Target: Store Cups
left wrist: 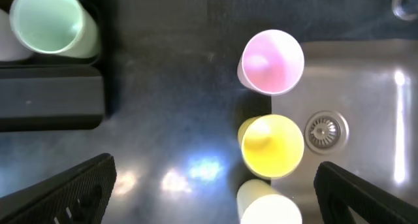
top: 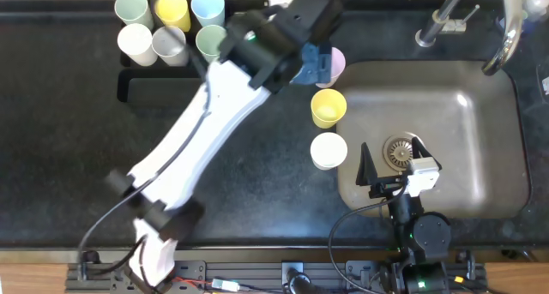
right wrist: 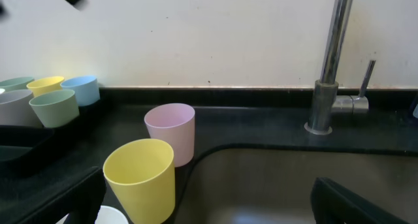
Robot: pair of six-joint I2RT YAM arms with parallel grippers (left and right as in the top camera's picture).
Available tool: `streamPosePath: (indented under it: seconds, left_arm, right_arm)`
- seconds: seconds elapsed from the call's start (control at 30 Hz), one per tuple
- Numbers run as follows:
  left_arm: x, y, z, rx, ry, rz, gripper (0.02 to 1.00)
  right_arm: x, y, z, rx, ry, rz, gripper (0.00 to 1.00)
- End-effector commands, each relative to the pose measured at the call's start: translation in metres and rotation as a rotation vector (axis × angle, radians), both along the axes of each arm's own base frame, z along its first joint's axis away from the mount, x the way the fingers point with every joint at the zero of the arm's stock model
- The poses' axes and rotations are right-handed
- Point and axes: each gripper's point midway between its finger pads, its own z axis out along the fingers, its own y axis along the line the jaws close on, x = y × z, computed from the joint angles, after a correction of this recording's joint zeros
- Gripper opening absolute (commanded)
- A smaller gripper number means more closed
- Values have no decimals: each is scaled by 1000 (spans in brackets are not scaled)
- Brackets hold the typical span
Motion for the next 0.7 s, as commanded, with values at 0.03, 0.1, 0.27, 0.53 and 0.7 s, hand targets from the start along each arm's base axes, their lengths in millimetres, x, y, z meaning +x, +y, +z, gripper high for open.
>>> streamPosePath:
  seconds: [0.03, 0.1, 0.27, 0.53, 0.7]
  left_arm:
    - [17, -18, -27, 1, 29, 31, 1000]
    - [25, -28, -46, 5, 53, 25, 1000]
    - [44, -41, -89, 34, 85, 31, 1000]
    - [76, -45, -140, 39, 96, 67, 1000]
    - [91, -34, -148, 20, 93, 115, 993]
  right_arm:
    - [0, -2, -3, -6, -3, -6, 998]
    - [0, -2, -3, -6, -3, -7, 998]
    - [0, -2, -3, -6, -3, -7, 998]
    - [0, -2, -3, -6, -3, -6, 996]
    - [0, -2, -3, -6, -3, -6, 996]
